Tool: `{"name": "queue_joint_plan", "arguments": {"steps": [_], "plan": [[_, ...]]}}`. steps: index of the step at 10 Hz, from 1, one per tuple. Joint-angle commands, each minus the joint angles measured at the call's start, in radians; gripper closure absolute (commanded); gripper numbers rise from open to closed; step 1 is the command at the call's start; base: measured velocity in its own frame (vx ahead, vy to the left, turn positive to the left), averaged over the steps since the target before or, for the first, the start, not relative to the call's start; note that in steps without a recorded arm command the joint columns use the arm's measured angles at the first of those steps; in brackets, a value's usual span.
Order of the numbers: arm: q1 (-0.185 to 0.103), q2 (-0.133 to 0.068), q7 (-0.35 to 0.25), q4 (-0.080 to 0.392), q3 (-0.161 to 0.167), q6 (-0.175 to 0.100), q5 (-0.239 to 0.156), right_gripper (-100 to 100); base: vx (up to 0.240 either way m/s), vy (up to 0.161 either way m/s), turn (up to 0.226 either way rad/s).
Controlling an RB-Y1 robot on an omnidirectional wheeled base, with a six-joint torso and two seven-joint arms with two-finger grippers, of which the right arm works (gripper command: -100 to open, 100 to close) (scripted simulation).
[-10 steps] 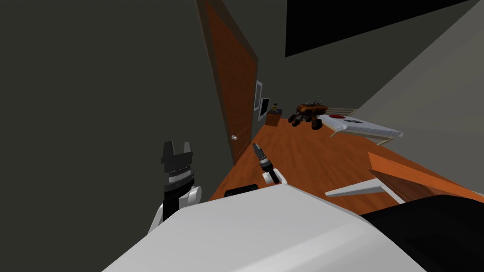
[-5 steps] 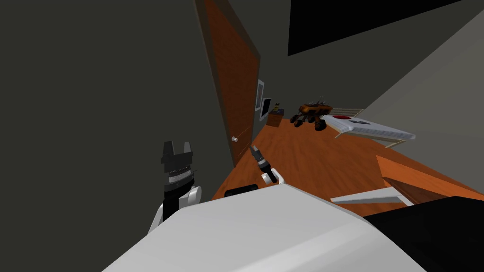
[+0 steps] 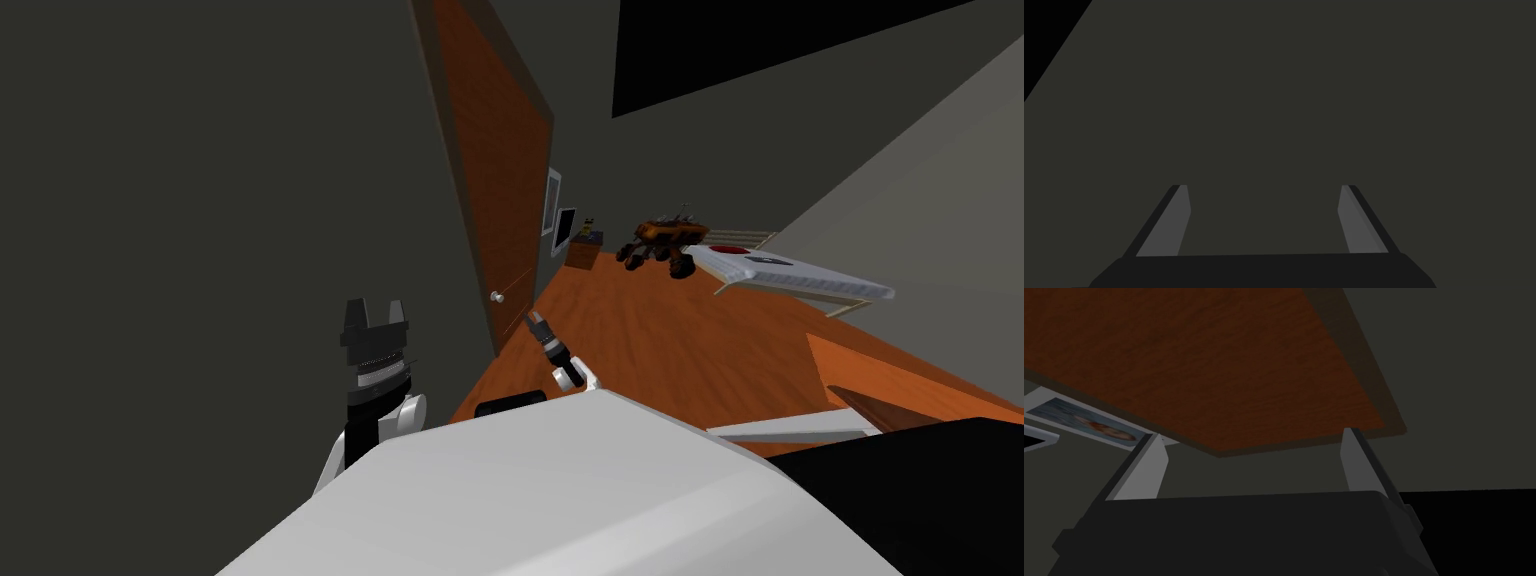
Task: Pull the door open
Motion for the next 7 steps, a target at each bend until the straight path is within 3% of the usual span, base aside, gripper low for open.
{"name": "queue_joint_plan", "arguments": {"steps": [1,7], "plan": [[-0.019,-0.006,0.038,0.050,0.010,-0.018,0.011,-100,0.108,-0.013,0.029],[-0.081,-0.025,0.142,0.200,0.041,-0.061,0.046,-100,0.083,-0.018,0.025]]}}
